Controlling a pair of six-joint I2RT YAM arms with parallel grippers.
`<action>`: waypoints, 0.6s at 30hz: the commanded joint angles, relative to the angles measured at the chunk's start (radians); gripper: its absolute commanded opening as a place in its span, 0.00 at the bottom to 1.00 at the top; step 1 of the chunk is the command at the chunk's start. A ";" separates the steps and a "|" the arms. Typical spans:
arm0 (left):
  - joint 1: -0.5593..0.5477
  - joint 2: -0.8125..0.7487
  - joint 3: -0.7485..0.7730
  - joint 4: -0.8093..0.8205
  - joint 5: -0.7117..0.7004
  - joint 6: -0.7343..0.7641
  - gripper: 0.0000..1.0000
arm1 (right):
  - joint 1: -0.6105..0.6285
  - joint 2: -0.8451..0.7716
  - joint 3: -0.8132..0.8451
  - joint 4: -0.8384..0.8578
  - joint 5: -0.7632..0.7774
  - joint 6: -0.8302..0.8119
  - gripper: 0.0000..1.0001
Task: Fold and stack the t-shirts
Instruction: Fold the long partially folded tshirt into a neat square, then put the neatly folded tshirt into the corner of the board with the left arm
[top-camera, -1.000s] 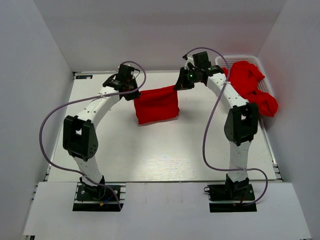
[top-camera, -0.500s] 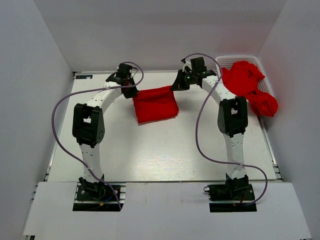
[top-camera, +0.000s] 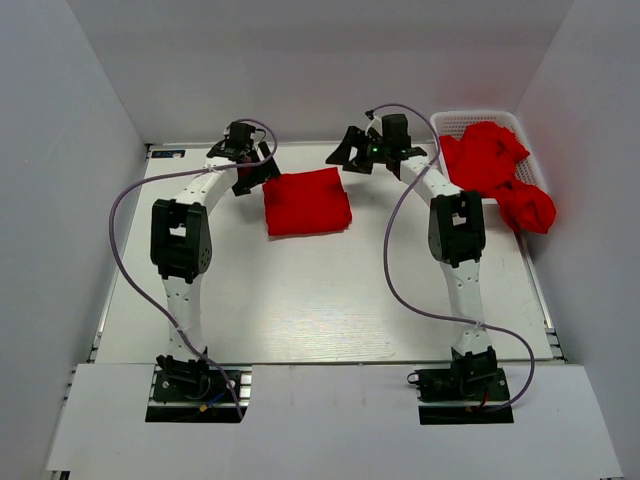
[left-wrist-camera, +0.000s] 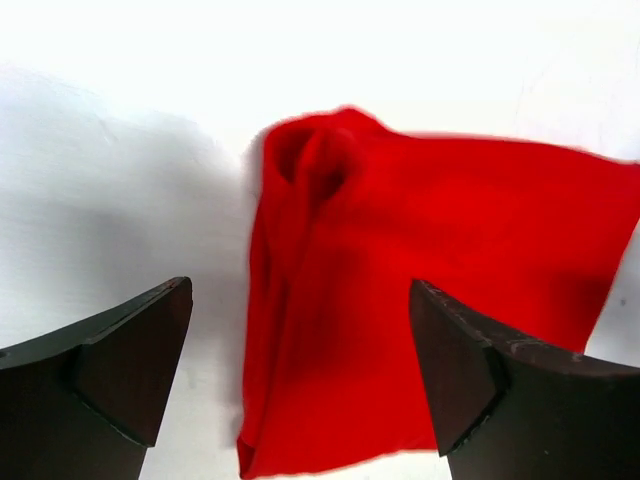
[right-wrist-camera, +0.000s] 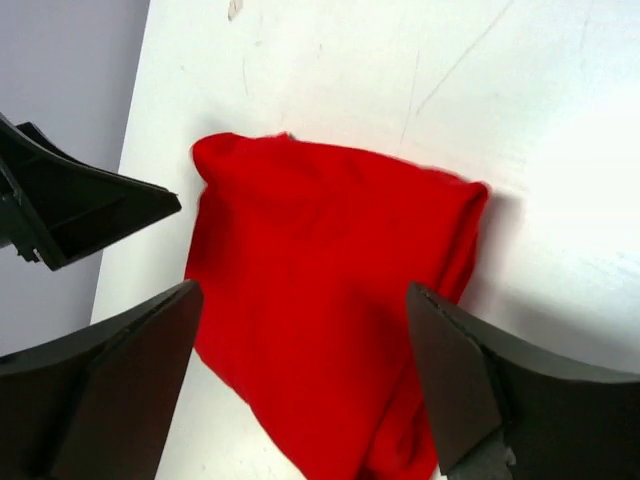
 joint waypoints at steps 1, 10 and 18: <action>0.025 -0.031 0.097 0.016 -0.036 -0.002 0.99 | -0.017 -0.012 0.108 0.100 0.000 0.027 0.90; 0.012 -0.077 0.011 0.045 0.093 0.170 0.99 | -0.014 -0.212 -0.055 -0.063 0.071 -0.147 0.90; -0.008 -0.099 -0.147 0.061 0.110 0.242 0.99 | -0.016 -0.458 -0.390 -0.121 0.144 -0.264 0.90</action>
